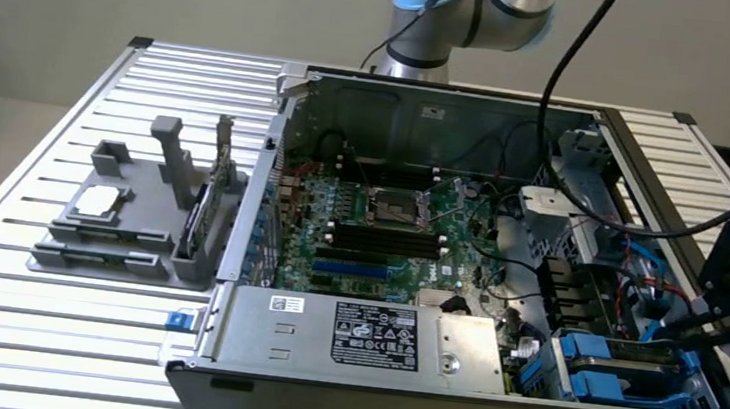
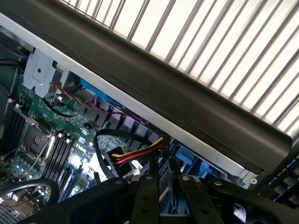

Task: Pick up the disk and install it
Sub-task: 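Insert the first disk wire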

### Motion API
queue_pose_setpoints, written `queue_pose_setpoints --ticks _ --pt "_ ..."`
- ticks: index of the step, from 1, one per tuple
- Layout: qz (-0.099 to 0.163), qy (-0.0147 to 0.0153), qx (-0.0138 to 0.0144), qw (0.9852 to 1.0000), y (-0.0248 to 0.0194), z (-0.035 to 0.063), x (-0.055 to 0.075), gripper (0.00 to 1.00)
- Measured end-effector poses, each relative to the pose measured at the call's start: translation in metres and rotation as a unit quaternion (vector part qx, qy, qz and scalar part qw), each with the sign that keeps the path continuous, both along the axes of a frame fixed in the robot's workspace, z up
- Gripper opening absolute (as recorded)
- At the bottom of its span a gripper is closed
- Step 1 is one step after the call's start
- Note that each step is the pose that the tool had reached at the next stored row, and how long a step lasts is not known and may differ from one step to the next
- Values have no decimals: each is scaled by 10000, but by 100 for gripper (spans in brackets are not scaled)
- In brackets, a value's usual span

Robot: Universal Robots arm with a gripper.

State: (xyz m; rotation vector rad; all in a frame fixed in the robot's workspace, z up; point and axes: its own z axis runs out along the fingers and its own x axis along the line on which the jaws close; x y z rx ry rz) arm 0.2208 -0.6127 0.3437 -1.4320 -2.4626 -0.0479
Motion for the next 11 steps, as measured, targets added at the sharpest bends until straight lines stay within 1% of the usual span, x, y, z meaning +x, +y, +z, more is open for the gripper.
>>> queue_pose_setpoints --ticks 2,4,6,8,9,11 --pt "0 -16 46 10000 -20 0 0 23" --pt "0 -36 106 9999 -41 0 -1 23" --pt "0 -62 148 9999 -63 -1 -4 23" --pt "0 -90 177 9998 -85 -1 -12 23" --pt "0 -99 189 9998 -94 -1 -20 23" --pt "1 -116 204 9997 -105 -1 -46 23"
